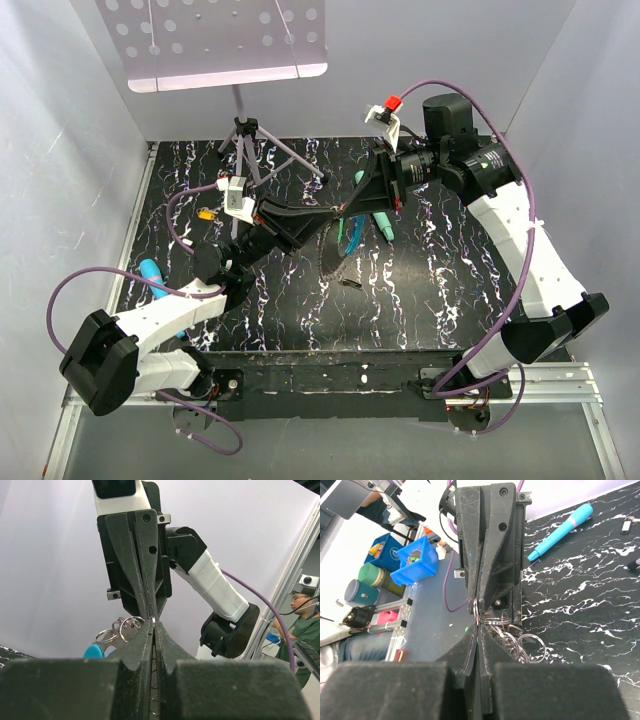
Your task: Put the keys on the keyring
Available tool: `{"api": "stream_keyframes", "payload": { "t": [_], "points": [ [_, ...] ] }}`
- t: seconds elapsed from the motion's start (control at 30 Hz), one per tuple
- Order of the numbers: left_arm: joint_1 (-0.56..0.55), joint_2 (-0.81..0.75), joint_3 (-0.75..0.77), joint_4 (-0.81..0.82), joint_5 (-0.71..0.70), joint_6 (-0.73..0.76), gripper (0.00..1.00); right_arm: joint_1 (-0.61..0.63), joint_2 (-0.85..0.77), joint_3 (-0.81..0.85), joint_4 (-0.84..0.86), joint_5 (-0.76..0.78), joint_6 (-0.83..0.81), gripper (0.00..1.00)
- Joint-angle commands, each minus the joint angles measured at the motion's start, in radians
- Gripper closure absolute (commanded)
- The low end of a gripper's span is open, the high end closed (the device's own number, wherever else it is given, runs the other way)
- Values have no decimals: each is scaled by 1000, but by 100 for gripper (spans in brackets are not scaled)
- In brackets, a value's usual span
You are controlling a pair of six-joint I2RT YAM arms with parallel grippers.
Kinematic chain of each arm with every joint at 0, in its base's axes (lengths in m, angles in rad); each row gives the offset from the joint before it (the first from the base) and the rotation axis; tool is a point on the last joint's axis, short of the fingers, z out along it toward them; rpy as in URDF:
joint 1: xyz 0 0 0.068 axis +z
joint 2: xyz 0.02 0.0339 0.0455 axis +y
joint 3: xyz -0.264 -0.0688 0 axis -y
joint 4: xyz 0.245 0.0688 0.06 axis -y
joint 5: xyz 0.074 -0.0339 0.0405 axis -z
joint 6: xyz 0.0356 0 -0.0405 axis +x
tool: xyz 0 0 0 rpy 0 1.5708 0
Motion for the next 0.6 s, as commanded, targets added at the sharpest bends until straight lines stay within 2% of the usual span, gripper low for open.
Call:
{"api": "stream_keyframes", "payload": {
  "t": [0.0, 0.57],
  "points": [
    [-4, -28, 31, 215, -18, 6, 100, 9, -6, 5, 9, -17, -13, 98],
    [-4, -34, 34, 235, -39, 19, 100, 44, -20, -95, 77, -28, 28, 99]
  ]
}}
